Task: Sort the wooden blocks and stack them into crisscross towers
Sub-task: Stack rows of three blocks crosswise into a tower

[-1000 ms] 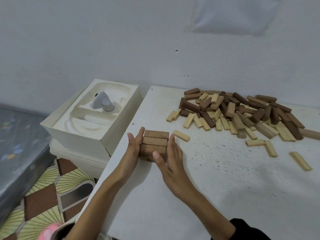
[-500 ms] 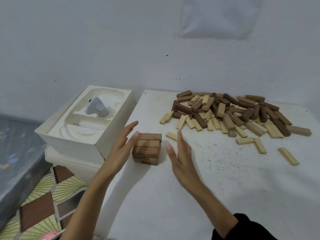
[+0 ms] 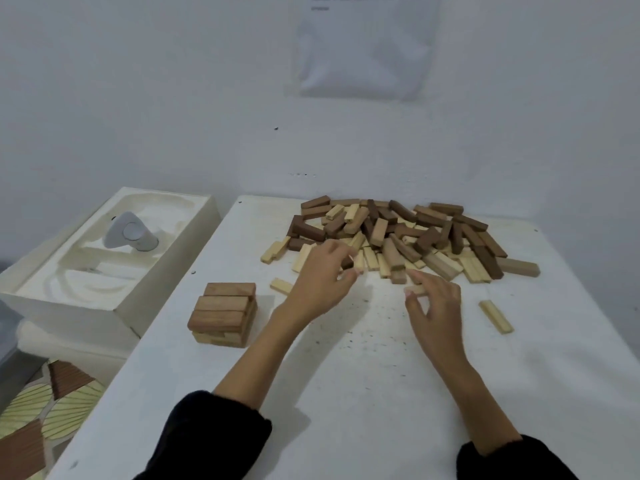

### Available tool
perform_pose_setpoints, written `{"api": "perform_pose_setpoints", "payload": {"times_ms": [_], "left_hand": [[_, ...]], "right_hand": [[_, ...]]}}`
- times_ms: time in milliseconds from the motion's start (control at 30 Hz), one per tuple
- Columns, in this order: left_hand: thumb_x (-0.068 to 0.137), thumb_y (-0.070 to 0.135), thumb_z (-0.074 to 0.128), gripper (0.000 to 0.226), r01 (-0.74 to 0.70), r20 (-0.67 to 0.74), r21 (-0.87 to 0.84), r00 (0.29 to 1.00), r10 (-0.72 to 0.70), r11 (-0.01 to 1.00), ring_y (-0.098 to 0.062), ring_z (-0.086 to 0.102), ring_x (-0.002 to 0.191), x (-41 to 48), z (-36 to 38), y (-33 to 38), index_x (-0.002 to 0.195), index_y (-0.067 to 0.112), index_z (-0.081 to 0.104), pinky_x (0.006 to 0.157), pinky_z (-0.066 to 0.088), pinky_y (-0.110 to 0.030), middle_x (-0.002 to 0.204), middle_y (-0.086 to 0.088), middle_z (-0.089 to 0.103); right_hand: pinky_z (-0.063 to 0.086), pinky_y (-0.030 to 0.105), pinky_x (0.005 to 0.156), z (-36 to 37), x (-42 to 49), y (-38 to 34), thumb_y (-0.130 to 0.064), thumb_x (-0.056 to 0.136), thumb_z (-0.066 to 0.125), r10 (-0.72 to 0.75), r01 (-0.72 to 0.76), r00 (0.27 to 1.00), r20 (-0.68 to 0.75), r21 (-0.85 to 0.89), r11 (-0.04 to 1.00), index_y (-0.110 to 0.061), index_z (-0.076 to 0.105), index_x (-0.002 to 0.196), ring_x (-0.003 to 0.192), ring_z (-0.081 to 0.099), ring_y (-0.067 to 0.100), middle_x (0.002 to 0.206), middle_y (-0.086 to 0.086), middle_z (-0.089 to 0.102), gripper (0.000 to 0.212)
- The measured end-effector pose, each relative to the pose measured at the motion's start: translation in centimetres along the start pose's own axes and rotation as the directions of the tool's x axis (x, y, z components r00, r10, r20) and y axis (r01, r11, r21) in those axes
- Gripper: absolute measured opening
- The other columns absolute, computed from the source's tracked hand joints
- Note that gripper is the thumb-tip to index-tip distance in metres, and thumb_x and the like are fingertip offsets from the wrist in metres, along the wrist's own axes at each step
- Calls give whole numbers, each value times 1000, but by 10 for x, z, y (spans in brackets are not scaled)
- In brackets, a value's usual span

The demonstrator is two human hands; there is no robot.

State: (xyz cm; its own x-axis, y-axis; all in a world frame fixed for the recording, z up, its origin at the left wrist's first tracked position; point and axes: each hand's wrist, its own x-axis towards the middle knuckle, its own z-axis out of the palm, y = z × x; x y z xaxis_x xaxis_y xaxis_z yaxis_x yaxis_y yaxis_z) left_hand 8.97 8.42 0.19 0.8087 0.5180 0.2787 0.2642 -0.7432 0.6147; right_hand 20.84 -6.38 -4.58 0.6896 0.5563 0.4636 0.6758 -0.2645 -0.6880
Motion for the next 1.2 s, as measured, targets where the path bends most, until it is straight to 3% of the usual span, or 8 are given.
{"api": "perform_pose_setpoints", "payload": {"times_ms": [200, 367, 500, 633, 767, 867, 1000, 1200], "left_hand": [[93, 18, 47, 42, 240, -202, 164, 958, -205, 957, -31, 36, 130, 70, 30, -22, 135, 12, 48, 108, 28, -44, 140, -12, 44], [95, 20, 47, 40, 376, -279, 307, 914, -294, 874, -28, 38, 127, 83, 40, -30, 135, 21, 45, 104, 26, -46, 132, -7, 52], [92, 20, 56, 25, 337, -419, 161, 875, -245, 928, -28, 45, 117, 76, 41, -36, 117, 18, 58, 101, 27, -44, 115, -5, 62], [89, 15, 60, 19, 205, -505, -69, 837, -211, 976, -28, 51, 105, 66, 36, -41, 107, 10, 59, 79, 37, -30, 103, -8, 63], [90, 12, 57, 29, 291, -516, -91, 804, -295, 952, -31, 40, 114, 64, 36, -46, 117, 3, 54, 88, 34, -30, 116, -15, 53], [92, 6, 54, 30, 336, -500, -79, 802, -328, 939, -34, 32, 120, 65, 38, -49, 120, -2, 54, 103, 28, -31, 132, -21, 36], [93, 6, 53, 35, 370, -466, -85, 806, -365, 925, -35, 21, 135, 65, 39, -53, 127, -4, 50, 110, 22, -34, 150, -23, 13], [92, 13, 55, 34, 409, -453, 64, 824, -339, 910, -36, 32, 125, 66, 38, -61, 124, 1, 58, 101, 26, -34, 137, -23, 42]], "right_hand": [[25, 14, 82, 0, 3, 13, -7, 81, 55, -33, 33, 999, -12, -24, 999, -15, 64, 112, 101, 34, 8, 105, 3, 61, 34], [25, 5, 82, 1, 1, 13, -16, 78, 48, -18, 17, 999, -31, -4, 1000, -15, 66, 110, 99, 31, 1, 101, 0, 61, 36], [28, 1, 83, 3, 1, 14, -23, 78, 44, 4, -4, 999, -33, -22, 1000, -13, 67, 107, 96, 30, 0, 99, 0, 61, 38], [29, 8, 75, 5, 1, 16, -17, 77, 50, 10, -11, 1000, -29, -36, 999, -14, 67, 105, 92, 31, 2, 95, 0, 61, 33], [29, 11, 74, 5, 1, 16, -16, 77, 50, 5, -6, 1000, -29, -41, 999, -15, 68, 103, 92, 32, 2, 93, -2, 60, 31], [30, 10, 74, 5, 0, 16, -10, 78, 56, -8, 7, 999, -31, -44, 999, -15, 68, 101, 92, 34, 4, 94, -1, 61, 27], [30, 9, 74, 4, 0, 16, -1, 80, 63, 2, -3, 1000, -15, -56, 998, -17, 69, 101, 92, 33, 3, 95, -5, 59, 27], [31, 11, 74, 6, 0, 19, -6, 81, 61, -11, 10, 1000, -18, -63, 998, -18, 70, 98, 91, 33, 3, 95, -6, 60, 23]]}}
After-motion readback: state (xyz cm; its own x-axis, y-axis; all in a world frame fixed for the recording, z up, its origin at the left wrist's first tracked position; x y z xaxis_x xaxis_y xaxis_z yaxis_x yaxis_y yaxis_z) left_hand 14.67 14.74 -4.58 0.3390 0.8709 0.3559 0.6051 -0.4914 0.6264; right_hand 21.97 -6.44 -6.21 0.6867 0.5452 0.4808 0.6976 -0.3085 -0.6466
